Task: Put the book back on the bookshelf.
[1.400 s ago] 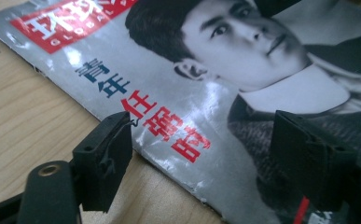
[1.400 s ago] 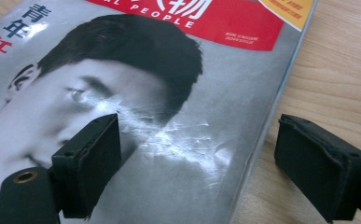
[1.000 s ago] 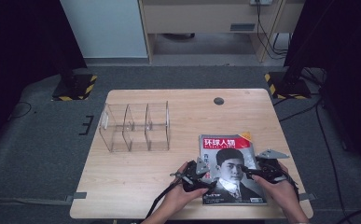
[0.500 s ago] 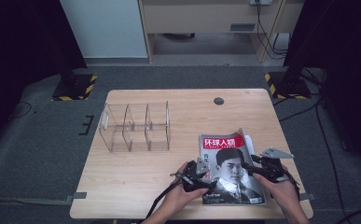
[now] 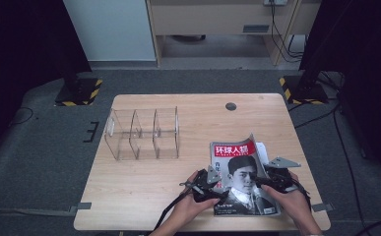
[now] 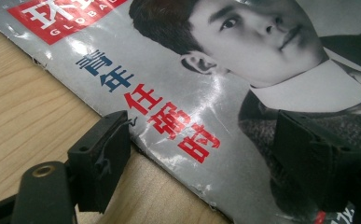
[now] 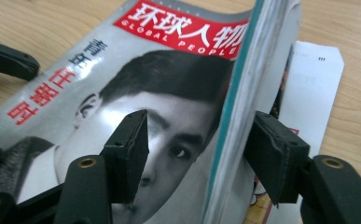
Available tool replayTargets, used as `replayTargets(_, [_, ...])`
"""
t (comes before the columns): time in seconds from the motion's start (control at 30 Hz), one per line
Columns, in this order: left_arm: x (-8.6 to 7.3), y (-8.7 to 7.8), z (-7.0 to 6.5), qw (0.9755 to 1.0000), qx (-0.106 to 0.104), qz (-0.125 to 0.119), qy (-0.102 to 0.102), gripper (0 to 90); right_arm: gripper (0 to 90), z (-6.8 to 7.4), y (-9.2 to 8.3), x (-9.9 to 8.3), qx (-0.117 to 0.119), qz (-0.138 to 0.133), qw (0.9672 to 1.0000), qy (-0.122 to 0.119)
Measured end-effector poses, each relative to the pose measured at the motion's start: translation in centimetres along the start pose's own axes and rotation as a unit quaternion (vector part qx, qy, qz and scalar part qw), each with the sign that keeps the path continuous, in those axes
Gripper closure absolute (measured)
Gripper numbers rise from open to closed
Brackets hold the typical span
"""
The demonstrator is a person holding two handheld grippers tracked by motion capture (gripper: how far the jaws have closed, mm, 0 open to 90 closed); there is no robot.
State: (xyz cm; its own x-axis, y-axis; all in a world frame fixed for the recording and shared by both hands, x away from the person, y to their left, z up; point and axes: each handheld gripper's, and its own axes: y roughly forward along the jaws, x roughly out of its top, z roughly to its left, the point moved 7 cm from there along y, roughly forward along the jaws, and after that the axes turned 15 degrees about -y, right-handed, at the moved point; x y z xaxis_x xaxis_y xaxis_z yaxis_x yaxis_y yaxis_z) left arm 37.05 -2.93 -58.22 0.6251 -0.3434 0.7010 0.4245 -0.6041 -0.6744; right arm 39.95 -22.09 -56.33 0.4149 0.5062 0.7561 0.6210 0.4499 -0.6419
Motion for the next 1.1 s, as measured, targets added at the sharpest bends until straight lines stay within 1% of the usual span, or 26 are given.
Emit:
replayTargets(0.03, [0.0,0.0,0.0,1.0,0.0,0.0,0.0,18.4,39.7,0.0,0.0,0.0,0.0,0.0,1.0,0.0])
replayTargets(0.17, [0.0,0.0,0.0,1.0,0.0,0.0,0.0,18.4,34.2,-0.3,0.4,-0.1,0.002,0.008,0.9999,0.014])
replayTargets(0.2, [0.0,0.0,0.0,1.0,0.0,0.0,0.0,18.4,33.9,-0.4,0.5,-0.2,0.003,0.014,0.9997,0.019])
replayTargets(0.23, [0.0,0.0,0.0,1.0,0.0,0.0,0.0,18.4,34.0,-0.7,0.8,-0.2,0.006,0.013,0.9995,0.028])
replayTargets(0.27, [0.0,0.0,0.0,1.0,0.0,0.0,0.0,18.4,33.9,-0.7,0.8,-0.2,0.008,0.014,0.9993,0.033])
replayTargets(0.33, [0.0,0.0,0.0,1.0,0.0,0.0,0.0,18.4,34.0,-0.7,0.9,-0.2,0.007,0.016,0.9993,0.033])
replayTargets(0.4, [0.0,0.0,0.0,1.0,0.0,0.0,0.0,18.4,34.2,-0.6,0.9,-0.1,0.0,0.019,0.9995,0.024])
replayTargets(0.43, [0.0,0.0,0.0,1.0,0.0,0.0,0.0,18.4,38.0,-0.6,0.9,-0.2,-0.004,0.022,0.9996,0.019])
replayTargets(0.47, [0.0,0.0,0.0,1.0,0.0,0.0,0.0,18.4,38.0,-0.6,0.9,-0.2,-0.004,0.022,0.9996,0.019])
replayTargets(0.5, [0.0,0.0,0.0,1.0,0.0,0.0,0.0,18.4,40.7,-0.6,0.9,-0.2,-0.007,0.024,0.9996,0.017])
replayTargets(0.57, [0.0,0.0,0.0,1.0,0.0,0.0,-0.001,18.4,47.7,-0.9,0.8,-0.3,-0.017,0.024,0.9995,0.008])
replayTargets(0.6, [0.0,0.0,0.0,1.0,0.0,-0.001,-0.001,18.4,55.0,-1.0,0.6,-0.4,-0.018,0.025,0.9995,0.005])
replayTargets(0.63, [0.0,0.0,0.0,1.0,0.0,-0.001,-0.001,18.4,55.0,-1.0,0.6,-0.4,-0.018,0.025,0.9995,0.005])
replayTargets(0.67, [0.0,0.0,0.0,1.0,0.0,-0.001,-0.001,18.4,58.8,-1.2,0.4,-0.3,-0.02,0.019,0.9996,0.008])
replayTargets(0.7, [0.0,0.0,0.0,1.0,0.001,-0.001,-0.001,18.3,59.0,-1.1,0.4,-0.3,-0.016,0.02,0.9996,0.012])
replayTargets(0.77, [0.0,0.0,0.0,1.0,0.001,-0.001,-0.001,18.3,58.8,-1.0,0.4,-0.2,-0.013,0.018,0.9997,0.011])
replayTargets(0.8, [0.0,0.0,0.0,1.0,0.001,-0.001,-0.001,18.4,56.1,-0.8,0.6,-0.2,-0.008,0.019,0.9997,0.011])
replayTargets(0.83, [0.0,0.0,0.0,1.0,0.001,-0.001,-0.001,18.3,56.1,-0.8,0.6,-0.2,-0.008,0.019,0.9997,0.011])
replayTargets(0.87, [0.0,0.0,0.0,1.0,0.001,-0.001,-0.002,18.3,54.3,-0.6,0.7,-0.2,-0.002,0.022,0.9997,0.011])
replayTargets(0.9, [0.0,0.0,0.0,1.0,0.001,-0.001,-0.003,18.2,54.8,-0.4,0.8,-0.2,-0.004,0.026,0.9996,0.009])
replayTargets(0.93, [0.0,0.0,0.0,1.0,0.001,-0.001,-0.003,18.1,57.1,-0.4,0.8,-0.2,-0.008,0.029,0.9995,0.003])
replayTargets(0.97, [0.0,0.1,0.0,1.0,0.002,-0.001,-0.004,17.9,63.0,-0.5,0.8,-0.2,-0.012,0.031,0.9994,-0.005])
replayTargets(1.07, [0.1,0.1,0.0,1.0,0.006,0.0,-0.008,16.5,68.4,-0.7,0.7,-0.3,-0.013,0.029,0.9995,-0.001])
replayTargets(1.1, [0.1,0.1,0.0,1.0,0.006,0.0,-0.008,15.6,68.4,-0.7,0.7,-0.3,-0.013,0.029,0.9995,-0.001])
